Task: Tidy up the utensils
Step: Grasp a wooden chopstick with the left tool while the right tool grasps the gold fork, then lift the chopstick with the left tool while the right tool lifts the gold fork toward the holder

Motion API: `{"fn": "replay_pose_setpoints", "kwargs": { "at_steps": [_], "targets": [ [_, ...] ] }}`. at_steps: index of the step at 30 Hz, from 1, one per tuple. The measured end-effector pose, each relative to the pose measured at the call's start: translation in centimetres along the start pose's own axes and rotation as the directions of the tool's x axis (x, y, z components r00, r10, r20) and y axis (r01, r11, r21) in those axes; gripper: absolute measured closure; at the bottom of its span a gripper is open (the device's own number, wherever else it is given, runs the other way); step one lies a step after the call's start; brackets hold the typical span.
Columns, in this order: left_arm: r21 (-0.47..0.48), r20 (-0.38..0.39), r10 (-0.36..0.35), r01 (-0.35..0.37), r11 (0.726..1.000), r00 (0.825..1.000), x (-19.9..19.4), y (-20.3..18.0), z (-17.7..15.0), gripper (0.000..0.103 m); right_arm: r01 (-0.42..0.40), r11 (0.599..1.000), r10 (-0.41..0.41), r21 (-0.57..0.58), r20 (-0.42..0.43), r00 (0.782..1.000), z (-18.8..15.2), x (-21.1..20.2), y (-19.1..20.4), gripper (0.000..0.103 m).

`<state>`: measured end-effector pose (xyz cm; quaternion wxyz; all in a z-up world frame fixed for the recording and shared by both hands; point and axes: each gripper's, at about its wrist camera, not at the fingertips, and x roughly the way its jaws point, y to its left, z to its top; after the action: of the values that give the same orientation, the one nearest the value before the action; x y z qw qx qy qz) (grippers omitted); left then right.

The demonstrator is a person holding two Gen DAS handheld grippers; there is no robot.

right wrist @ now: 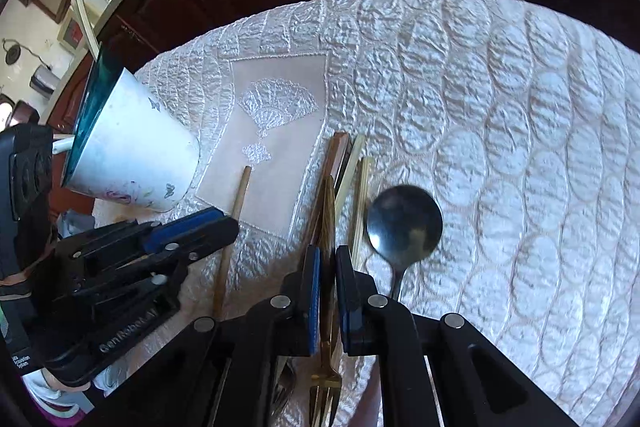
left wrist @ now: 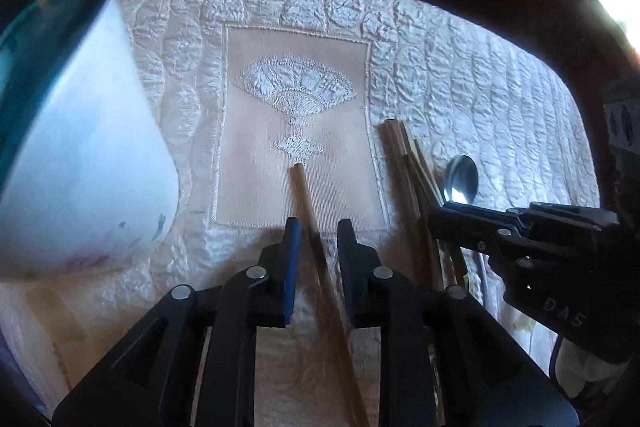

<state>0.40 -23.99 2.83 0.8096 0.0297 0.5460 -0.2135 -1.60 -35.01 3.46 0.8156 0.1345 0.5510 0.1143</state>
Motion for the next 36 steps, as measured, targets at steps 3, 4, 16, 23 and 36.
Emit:
{"fn": "replay_pose_setpoints", "kwargs": {
  "at_steps": [3,4,16,23,36],
  "targets": [
    [-0.017,-0.001,0.005,-0.005,1.0,1.0,0.7,0.0,0.3,0.085,-0.006,1.0,0.006,-0.004,-0.013,1.0,0.9,0.6,0.1,0.095],
    [-0.018,0.006,0.004,-0.004,1.0,1.0,0.8,-0.2,0.4,0.085,-0.012,1.0,0.012,-0.002,-0.019,1.0,1.2,0.8,0.2,0.095],
    [-0.004,0.088,-0.088,0.088,0.996,0.992,-4.0,0.8,-1.0,0.098,-0.074,0.997,0.075,-0.021,0.064,0.995,0.1,-2.6,-0.1,0.096],
    [0.024,0.18,-0.123,0.121,0.992,0.976,-10.2,2.1,-2.7,0.098,-0.103,0.993,0.11,-0.05,0.156,0.982,-2.0,-7.3,1.4,0.096],
    [0.02,0.351,-0.136,0.137,0.99,0.927,-20.6,4.8,-4.4,0.099,-0.094,0.983,0.131,-0.159,0.246,0.96,-0.7,-12.2,6.1,0.096]
  ]
}}
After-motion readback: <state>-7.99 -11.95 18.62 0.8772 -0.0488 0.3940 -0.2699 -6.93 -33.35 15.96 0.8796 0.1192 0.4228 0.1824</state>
